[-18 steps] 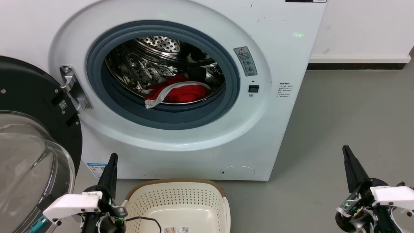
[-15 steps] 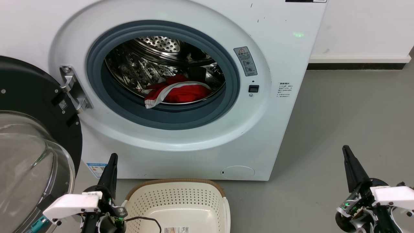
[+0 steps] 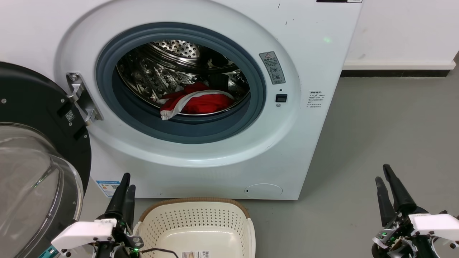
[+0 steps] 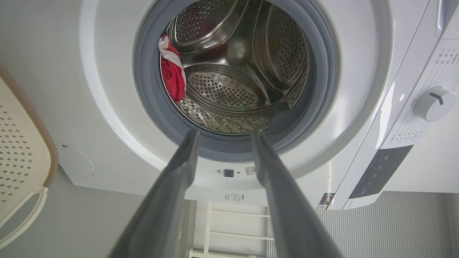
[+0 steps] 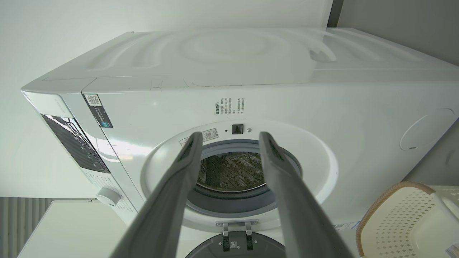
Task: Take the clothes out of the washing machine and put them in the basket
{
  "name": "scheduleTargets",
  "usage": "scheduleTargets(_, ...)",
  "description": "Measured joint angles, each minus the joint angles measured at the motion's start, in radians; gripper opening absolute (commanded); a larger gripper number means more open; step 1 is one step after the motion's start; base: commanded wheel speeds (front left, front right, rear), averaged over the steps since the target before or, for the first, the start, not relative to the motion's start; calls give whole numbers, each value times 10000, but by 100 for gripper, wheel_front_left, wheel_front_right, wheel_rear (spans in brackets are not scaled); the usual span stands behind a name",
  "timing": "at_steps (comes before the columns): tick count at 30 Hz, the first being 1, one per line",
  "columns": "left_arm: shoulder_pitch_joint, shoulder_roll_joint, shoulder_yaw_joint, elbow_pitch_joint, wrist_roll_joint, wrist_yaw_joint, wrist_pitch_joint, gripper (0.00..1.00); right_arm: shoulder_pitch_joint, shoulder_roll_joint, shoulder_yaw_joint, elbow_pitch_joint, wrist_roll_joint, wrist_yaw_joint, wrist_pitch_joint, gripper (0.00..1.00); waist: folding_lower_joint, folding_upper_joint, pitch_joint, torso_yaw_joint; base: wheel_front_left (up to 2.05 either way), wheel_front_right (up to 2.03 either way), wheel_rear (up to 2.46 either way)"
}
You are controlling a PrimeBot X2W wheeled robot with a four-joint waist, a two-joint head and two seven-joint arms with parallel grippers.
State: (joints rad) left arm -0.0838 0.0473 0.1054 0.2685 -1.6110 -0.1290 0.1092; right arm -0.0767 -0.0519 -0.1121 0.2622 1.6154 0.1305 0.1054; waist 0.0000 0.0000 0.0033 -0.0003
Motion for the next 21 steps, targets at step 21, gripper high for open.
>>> scheduleTargets(21, -254, 13, -596, -869, 3530, 0, -1003, 100, 249, 6, 150, -1150, -3584, 0, -968, 100, 0, 0, -20, 36, 0, 0, 0)
